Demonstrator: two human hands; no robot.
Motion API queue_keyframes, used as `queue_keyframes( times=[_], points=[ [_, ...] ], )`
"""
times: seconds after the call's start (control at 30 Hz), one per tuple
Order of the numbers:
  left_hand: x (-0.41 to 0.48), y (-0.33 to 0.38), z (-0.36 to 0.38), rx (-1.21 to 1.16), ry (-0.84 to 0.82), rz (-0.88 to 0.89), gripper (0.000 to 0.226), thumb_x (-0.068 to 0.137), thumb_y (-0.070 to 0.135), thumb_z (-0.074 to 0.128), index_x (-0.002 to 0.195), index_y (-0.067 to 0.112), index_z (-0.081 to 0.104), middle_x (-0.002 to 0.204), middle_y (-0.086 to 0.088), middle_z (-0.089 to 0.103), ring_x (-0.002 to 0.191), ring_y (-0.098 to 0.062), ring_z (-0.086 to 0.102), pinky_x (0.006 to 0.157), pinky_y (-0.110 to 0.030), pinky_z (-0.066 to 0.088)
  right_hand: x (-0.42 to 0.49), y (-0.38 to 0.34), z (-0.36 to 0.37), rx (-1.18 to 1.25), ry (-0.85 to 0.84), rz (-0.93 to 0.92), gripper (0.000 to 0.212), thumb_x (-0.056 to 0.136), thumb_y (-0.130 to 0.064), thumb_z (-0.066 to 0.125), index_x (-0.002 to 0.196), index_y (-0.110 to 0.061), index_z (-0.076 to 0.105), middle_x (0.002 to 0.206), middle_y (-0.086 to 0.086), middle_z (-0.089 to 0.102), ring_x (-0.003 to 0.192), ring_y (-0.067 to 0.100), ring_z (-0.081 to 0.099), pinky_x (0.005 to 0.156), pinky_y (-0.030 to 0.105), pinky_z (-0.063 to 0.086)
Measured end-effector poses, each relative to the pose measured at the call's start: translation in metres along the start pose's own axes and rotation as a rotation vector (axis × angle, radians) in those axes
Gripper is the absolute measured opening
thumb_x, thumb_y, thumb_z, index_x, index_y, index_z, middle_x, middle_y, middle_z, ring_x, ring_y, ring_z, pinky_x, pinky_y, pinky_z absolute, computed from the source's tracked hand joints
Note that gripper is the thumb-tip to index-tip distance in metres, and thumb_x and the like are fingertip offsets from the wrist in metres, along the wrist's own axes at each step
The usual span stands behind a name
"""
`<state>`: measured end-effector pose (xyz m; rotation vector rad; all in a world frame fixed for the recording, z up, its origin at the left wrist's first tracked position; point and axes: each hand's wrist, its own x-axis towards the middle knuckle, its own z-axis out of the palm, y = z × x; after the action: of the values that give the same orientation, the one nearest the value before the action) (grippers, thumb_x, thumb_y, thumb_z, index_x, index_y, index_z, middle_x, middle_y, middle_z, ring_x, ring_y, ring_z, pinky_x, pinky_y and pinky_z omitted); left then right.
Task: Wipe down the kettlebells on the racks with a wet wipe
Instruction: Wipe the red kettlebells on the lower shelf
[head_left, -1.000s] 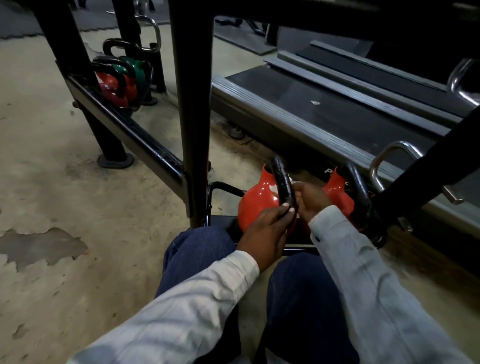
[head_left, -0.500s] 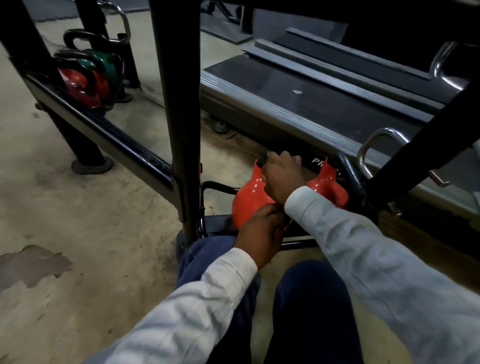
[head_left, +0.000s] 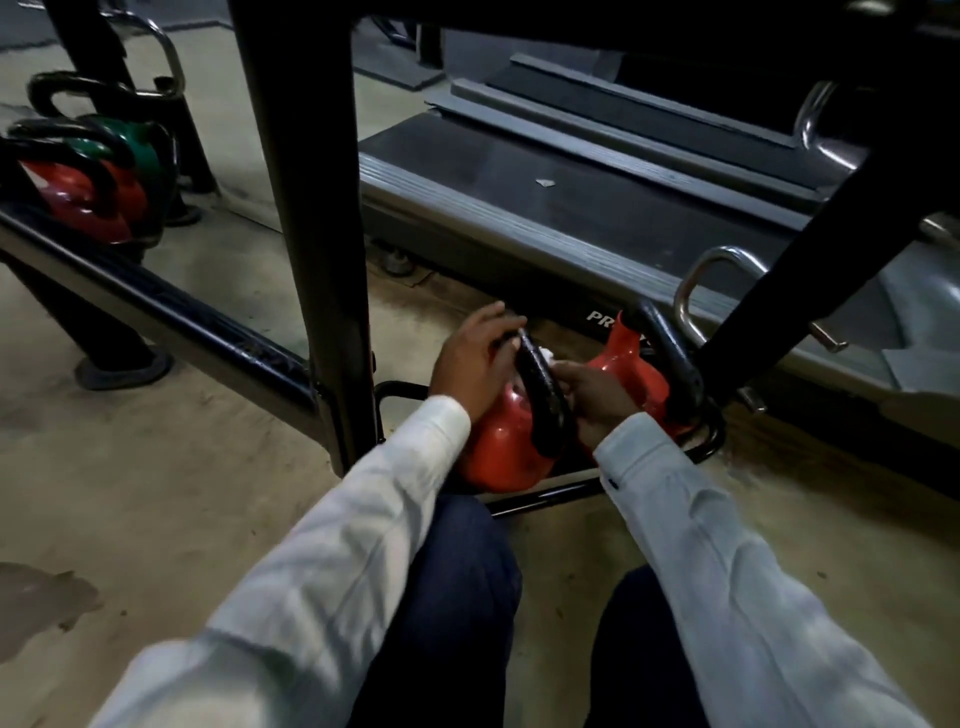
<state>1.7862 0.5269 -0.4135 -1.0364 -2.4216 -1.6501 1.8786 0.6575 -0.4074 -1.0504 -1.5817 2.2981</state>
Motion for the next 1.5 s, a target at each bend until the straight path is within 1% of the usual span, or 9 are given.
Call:
queue_keyframes(
  times=[0.2,0.4,0.7,0.9,0.97,1.17,1.27,1.4,1.5],
  points=[
    [0.051,-0.012,0.001,-0.11,-0.248,-0.101,0.017,0.08,0.018,0.077,0.097,0.015,0.077,0.104,0.001,0.062,0.107,-0.015,0.06,0.086,-0.002,0.035,-0.033,0.011,-0.011,-0.352,0.221,-0.399,0.008,0.084,-0.017,0.073,0.076,-0.015,0.07,0.075,-0.001,0.07,0.071,0.009,0.066,0.07,0.026,0.052],
    [0.058,-0.018,0.001,-0.206,-0.277,-0.121,0.018,0.079,0.015,0.079,0.096,0.011,0.077,0.101,0.002,0.061,0.101,-0.01,0.06,0.081,0.002,0.038,-0.014,0.005,0.017,-1.005,0.424,-0.878,0.013,0.068,-0.033,0.076,0.071,-0.023,0.067,0.087,0.004,0.055,0.085,0.022,0.054,0.079,0.034,0.041],
    [0.049,-0.022,0.005,-0.228,-0.244,-0.153,0.018,0.081,0.022,0.076,0.099,0.022,0.077,0.121,0.0,0.063,0.116,-0.007,0.056,0.102,-0.016,0.037,-0.022,0.032,0.021,-1.783,0.402,-1.239,0.012,0.072,-0.018,0.06,0.082,-0.015,0.067,0.095,0.01,0.059,0.091,0.032,0.052,0.086,0.045,0.035],
    [0.046,-0.019,0.005,-0.273,-0.227,-0.183,0.016,0.081,0.022,0.076,0.096,0.028,0.076,0.126,-0.003,0.061,0.119,-0.007,0.054,0.107,-0.024,0.036,-0.05,0.044,-0.006,-1.11,0.334,-1.076,0.011,0.077,-0.015,0.069,0.084,-0.018,0.061,0.097,0.002,0.059,0.096,0.021,0.052,0.095,0.038,0.041],
    [0.046,-0.019,0.006,-0.257,-0.239,-0.176,0.014,0.081,0.025,0.076,0.092,0.035,0.075,0.126,-0.001,0.062,0.12,-0.006,0.054,0.108,-0.027,0.037,-0.047,0.038,-0.005,-0.777,0.297,-0.838,0.01,0.084,-0.014,0.068,0.089,-0.02,0.062,0.096,-0.002,0.063,0.094,0.016,0.059,0.086,0.03,0.046],
    [0.042,-0.022,0.01,-0.158,-0.202,-0.183,0.014,0.076,0.045,0.072,0.089,0.047,0.074,0.127,0.005,0.063,0.121,-0.002,0.054,0.11,-0.035,0.039,-0.012,0.0,0.014,0.044,0.076,-0.043,0.014,0.089,-0.01,0.053,0.089,0.0,0.064,0.091,0.021,0.066,0.081,0.033,0.063,0.088,0.045,0.052],
    [0.036,-0.018,0.01,-0.067,-0.156,-0.155,0.018,0.082,0.044,0.067,0.099,0.042,0.073,0.134,0.001,0.058,0.122,-0.01,0.054,0.108,-0.035,0.04,-0.026,0.005,-0.001,-0.027,0.09,-0.025,0.032,0.065,-0.023,0.067,0.088,-0.001,0.066,0.087,0.016,0.063,0.085,0.033,0.058,0.085,0.041,0.047],
    [0.025,-0.013,0.008,-0.042,-0.211,-0.075,0.022,0.087,0.033,0.069,0.109,0.031,0.073,0.142,-0.003,0.049,0.128,-0.013,0.048,0.11,-0.03,0.037,-0.049,0.024,-0.019,-0.084,0.113,-0.225,0.009,0.087,-0.012,0.064,0.091,-0.006,0.069,0.085,0.01,0.07,0.079,0.025,0.065,0.074,0.036,0.053],
    [0.02,-0.01,0.004,-0.096,-0.225,-0.084,0.024,0.086,0.031,0.071,0.109,0.031,0.073,0.146,-0.001,0.046,0.131,-0.011,0.044,0.109,-0.024,0.032,-0.049,0.029,-0.01,-0.177,0.196,-0.418,0.013,0.082,-0.015,0.074,0.092,-0.007,0.074,0.094,0.01,0.075,0.093,0.028,0.071,0.088,0.041,0.056]
  ],
)
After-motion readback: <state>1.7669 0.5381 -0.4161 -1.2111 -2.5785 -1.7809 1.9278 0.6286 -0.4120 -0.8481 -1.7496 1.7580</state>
